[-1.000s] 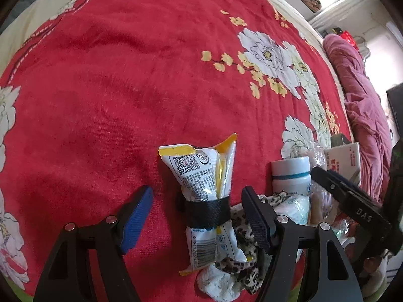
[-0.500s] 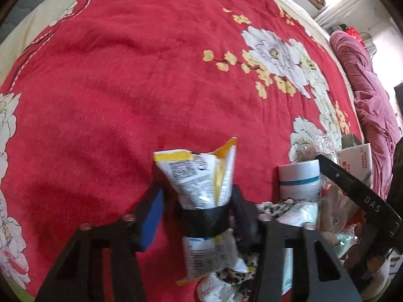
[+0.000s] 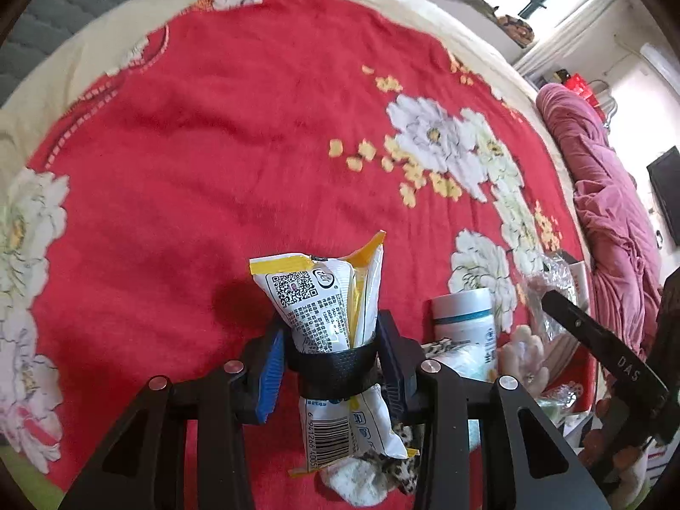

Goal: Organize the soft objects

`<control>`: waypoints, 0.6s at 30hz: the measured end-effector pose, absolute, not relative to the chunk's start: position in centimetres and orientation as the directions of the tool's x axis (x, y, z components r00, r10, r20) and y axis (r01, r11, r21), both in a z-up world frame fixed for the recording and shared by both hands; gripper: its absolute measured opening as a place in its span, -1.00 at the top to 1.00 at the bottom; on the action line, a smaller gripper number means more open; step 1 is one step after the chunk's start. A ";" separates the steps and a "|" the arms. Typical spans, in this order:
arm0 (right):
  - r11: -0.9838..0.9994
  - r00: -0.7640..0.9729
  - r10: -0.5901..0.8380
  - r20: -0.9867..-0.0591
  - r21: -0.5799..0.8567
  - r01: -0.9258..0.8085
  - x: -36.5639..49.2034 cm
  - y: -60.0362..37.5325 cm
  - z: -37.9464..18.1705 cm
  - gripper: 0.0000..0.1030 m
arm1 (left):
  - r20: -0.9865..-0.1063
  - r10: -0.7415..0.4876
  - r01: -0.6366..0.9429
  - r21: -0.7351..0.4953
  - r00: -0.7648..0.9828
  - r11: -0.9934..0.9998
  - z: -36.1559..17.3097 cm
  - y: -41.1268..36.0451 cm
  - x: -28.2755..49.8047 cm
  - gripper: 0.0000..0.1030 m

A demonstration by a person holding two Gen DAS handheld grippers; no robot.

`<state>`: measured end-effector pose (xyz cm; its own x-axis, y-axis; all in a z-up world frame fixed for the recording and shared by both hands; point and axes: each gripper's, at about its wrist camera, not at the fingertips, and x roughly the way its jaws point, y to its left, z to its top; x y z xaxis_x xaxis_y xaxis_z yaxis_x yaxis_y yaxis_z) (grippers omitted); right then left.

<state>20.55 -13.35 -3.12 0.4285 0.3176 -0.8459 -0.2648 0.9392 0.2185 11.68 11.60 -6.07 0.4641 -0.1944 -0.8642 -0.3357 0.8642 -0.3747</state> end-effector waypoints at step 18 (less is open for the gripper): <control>0.930 0.533 0.348 -0.771 0.215 -0.298 16.3 -15.0 3.3 0.06 | -0.796 -0.178 -0.240 -0.375 0.579 0.896 1.8 9.3 8.6 0.19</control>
<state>16.28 -15.03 3.35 0.5328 0.3483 -0.7712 -0.2975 0.9303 0.2146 8.63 9.31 1.83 0.5792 -0.1779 -0.7955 -0.2397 0.8956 -0.3748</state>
